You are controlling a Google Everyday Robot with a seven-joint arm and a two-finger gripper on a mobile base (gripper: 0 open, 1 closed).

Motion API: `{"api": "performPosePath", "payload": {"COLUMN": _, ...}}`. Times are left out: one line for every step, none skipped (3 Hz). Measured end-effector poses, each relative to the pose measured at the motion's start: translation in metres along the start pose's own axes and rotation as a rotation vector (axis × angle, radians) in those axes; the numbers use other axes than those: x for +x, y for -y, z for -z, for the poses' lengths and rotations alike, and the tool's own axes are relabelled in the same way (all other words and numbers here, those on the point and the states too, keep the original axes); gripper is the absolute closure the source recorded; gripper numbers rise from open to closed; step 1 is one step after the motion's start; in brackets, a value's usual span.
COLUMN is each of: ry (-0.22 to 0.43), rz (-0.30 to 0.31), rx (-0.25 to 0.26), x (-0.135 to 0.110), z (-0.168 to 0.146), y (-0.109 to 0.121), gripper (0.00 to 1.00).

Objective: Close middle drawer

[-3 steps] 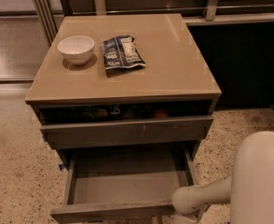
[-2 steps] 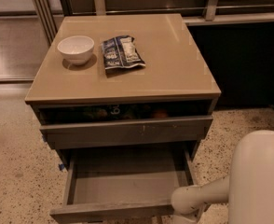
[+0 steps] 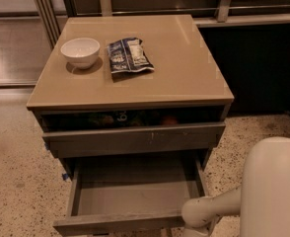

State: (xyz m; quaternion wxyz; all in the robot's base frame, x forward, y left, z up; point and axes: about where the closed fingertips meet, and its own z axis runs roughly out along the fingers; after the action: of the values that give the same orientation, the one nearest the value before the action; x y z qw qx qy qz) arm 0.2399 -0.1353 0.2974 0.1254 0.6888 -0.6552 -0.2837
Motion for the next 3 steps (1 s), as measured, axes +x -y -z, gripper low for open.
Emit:
{"api": "performPosePath", "payload": {"ry": -0.01, "rz": -0.009, "rx": 0.01, "x": 0.0064, "z": -0.0004, "y": 0.0005, "gripper": 0.0}}
{"api": "performPosePath", "payload": {"ry": -0.02, "rz": -0.011, "rx": 0.018, "x": 0.0099, "z": -0.0011, "y": 0.0022, "gripper": 0.0}}
{"api": "performPosePath", "payload": {"ry": -0.012, "rz": 0.007, "rx": 0.007, "x": 0.0015, "z": -0.0047, "y": 0.0072, "gripper": 0.0}}
